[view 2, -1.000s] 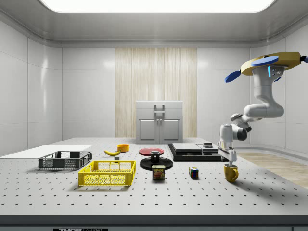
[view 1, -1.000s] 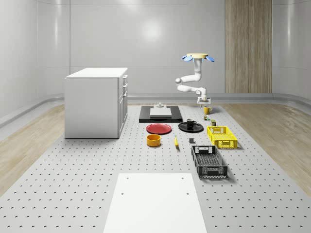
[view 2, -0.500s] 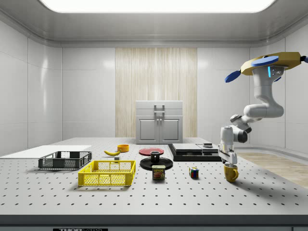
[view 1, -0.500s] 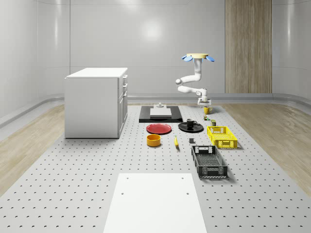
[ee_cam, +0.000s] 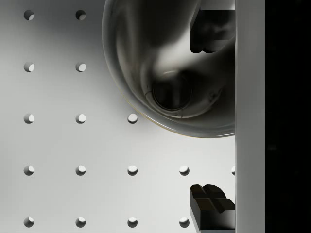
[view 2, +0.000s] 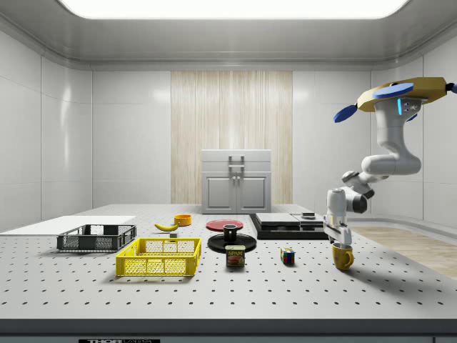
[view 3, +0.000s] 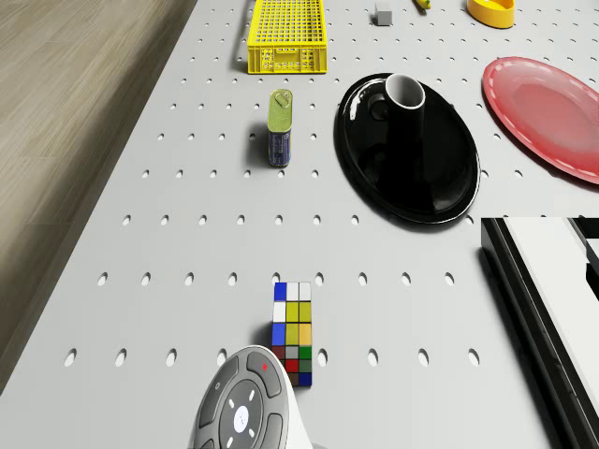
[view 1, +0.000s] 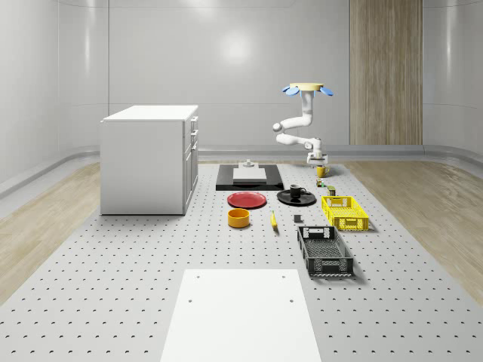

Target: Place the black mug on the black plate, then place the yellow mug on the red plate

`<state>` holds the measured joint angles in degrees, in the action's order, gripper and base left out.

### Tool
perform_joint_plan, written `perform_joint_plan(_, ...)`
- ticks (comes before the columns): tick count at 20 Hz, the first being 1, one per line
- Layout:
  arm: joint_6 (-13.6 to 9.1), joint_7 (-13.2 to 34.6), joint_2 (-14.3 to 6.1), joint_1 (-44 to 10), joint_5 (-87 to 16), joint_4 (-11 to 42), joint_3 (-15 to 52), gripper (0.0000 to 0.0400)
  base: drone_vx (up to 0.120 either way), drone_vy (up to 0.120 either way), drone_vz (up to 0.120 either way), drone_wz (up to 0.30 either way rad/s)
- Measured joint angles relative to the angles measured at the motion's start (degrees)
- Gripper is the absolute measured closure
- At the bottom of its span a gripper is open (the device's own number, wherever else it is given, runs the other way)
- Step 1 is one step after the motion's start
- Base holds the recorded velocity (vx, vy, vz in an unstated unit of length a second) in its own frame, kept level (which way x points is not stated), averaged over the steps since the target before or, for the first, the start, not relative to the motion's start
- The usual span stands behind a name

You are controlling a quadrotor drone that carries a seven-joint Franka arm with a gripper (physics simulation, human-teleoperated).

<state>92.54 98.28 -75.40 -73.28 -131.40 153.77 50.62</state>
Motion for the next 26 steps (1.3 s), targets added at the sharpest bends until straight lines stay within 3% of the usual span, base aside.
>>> perform_joint_plan(13, -0.7, -0.7, 0.8, 0.9, -0.6, 0.1, -0.3, 0.0000, 0.000, 0.000, 0.000, 0.000)
perform_joint_plan(16, -0.9, -0.8, 1.0, 1.0, -0.7, 0.1, -0.4, 0.0146, 0.000, 0.000, 0.000, 0.000)
perform_joint_plan(18, -1.0, -0.9, 1.1, 1.2, -0.8, 0.1, -0.5, 0.0206, 0.000, 0.000, 0.000, 0.000)
perform_joint_plan(21, -1.2, -1.1, 1.3, 1.3, -0.9, 0.1, -0.5, 0.0256, 0.000, 0.000, 0.000, 0.000)
perform_joint_plan(26, -1.4, -1.2, 1.6, 1.6, -1.1, 0.2, -0.6, 0.0287, 0.000, 0.000, 0.000, 0.000)
